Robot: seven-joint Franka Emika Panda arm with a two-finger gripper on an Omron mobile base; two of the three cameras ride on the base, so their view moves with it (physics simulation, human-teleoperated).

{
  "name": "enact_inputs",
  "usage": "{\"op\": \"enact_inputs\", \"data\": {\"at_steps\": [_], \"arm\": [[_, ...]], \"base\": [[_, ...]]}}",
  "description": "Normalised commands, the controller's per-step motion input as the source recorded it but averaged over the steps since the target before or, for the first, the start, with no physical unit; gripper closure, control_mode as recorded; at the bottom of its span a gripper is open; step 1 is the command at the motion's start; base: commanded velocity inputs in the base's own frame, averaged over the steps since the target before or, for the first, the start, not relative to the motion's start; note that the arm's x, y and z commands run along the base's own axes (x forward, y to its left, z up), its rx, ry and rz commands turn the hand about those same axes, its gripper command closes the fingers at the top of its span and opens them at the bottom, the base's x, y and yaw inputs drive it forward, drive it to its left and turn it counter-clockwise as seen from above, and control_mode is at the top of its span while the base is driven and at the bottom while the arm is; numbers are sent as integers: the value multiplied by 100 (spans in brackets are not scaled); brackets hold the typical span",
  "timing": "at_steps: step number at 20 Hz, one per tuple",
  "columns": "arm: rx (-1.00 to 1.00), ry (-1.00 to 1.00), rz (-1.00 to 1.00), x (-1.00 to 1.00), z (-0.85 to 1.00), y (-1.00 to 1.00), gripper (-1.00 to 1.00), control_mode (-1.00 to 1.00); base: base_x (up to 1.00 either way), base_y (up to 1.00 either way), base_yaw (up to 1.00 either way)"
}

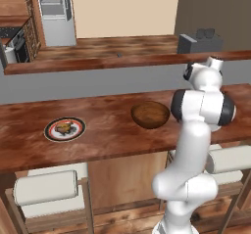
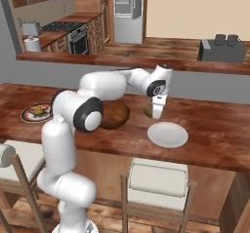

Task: Pick the chicken drumstick and potato from their plates and place them in the bowl. Then put the bowl in the fridge.

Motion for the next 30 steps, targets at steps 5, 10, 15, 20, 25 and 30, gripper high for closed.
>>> {"op": "enact_inputs", "data": {"at_steps": [5,10,15,20,25,30], "arm": [[-1,-17,0,0,22,74,100,-100],[-6,-16,0,1,10,81,100,-100],[-4,-5,0,20,15,62,100,-100],[0,8,2,24,19,40,100,-100],[-3,0,9,23,-5,55,100,-100],[0,0,8,31,-1,27,100,-100]], "base": [[0,0,0],[0,0,0],[0,0,0],[0,0,0],[0,0,0],[0,0,0]]}}
